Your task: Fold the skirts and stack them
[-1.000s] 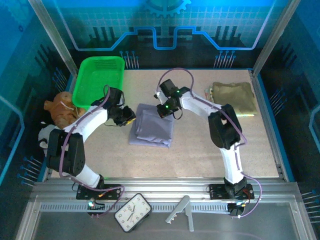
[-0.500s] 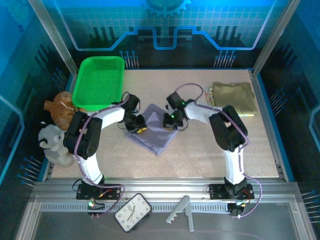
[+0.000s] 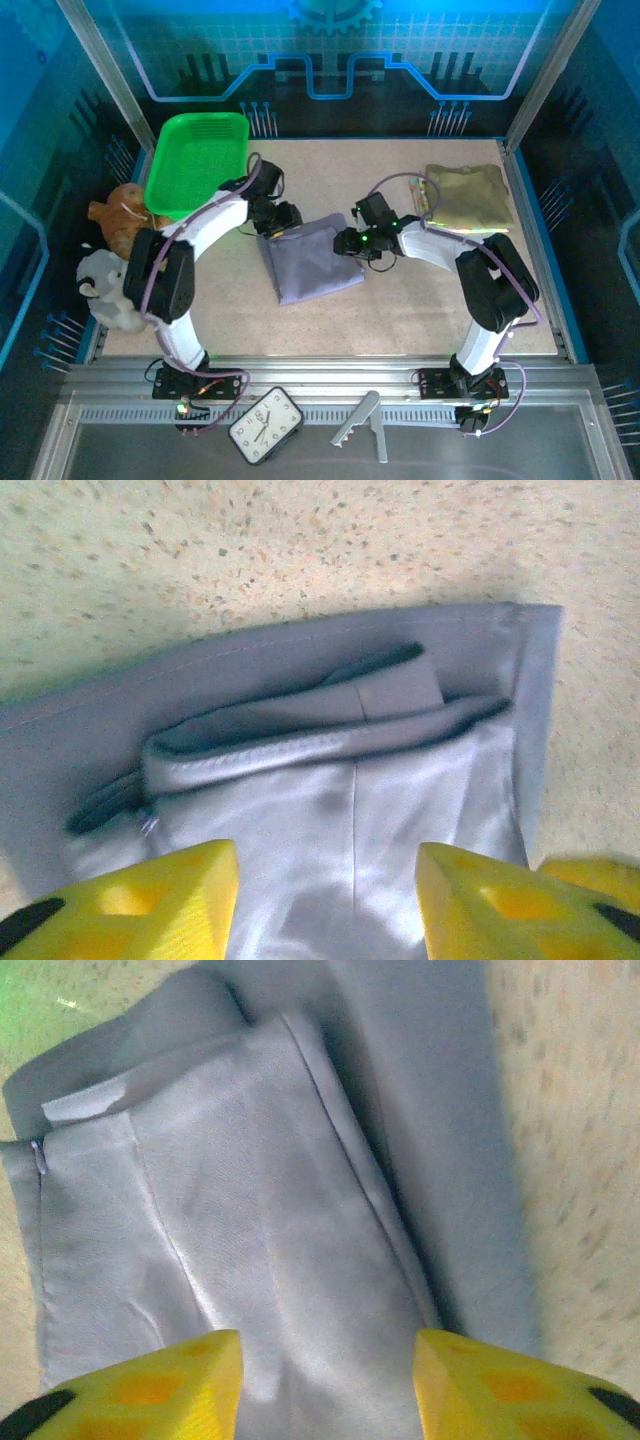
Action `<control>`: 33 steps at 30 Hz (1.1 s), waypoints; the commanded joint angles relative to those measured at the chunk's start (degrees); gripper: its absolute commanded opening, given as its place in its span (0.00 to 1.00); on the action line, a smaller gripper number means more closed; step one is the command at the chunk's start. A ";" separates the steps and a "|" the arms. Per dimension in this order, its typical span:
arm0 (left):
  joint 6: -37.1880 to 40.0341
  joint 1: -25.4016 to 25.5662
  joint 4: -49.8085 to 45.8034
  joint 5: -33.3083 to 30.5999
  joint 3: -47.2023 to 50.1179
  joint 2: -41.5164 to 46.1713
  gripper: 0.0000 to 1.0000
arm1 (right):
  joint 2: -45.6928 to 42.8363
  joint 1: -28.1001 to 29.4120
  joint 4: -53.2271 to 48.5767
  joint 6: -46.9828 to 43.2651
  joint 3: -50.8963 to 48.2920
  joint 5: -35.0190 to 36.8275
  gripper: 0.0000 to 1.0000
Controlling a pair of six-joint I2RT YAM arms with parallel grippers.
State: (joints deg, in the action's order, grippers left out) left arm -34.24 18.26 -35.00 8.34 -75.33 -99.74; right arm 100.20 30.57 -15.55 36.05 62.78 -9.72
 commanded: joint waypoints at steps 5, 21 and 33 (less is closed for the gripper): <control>-2.89 -3.92 1.11 0.22 10.54 9.54 0.80 | 8.37 -0.51 -8.66 -24.56 11.53 -1.75 0.59; -5.01 -6.92 4.21 3.43 16.44 12.30 0.99 | 18.70 -0.24 -12.07 -26.03 22.23 -3.80 0.48; -2.71 -7.01 2.54 4.43 13.86 11.63 0.99 | 7.07 0.44 -11.51 -26.27 21.34 -8.44 0.00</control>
State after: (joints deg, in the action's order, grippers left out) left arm -38.59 11.57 -31.16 11.60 -59.24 -88.12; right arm 111.83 30.37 -26.63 10.22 83.26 -14.37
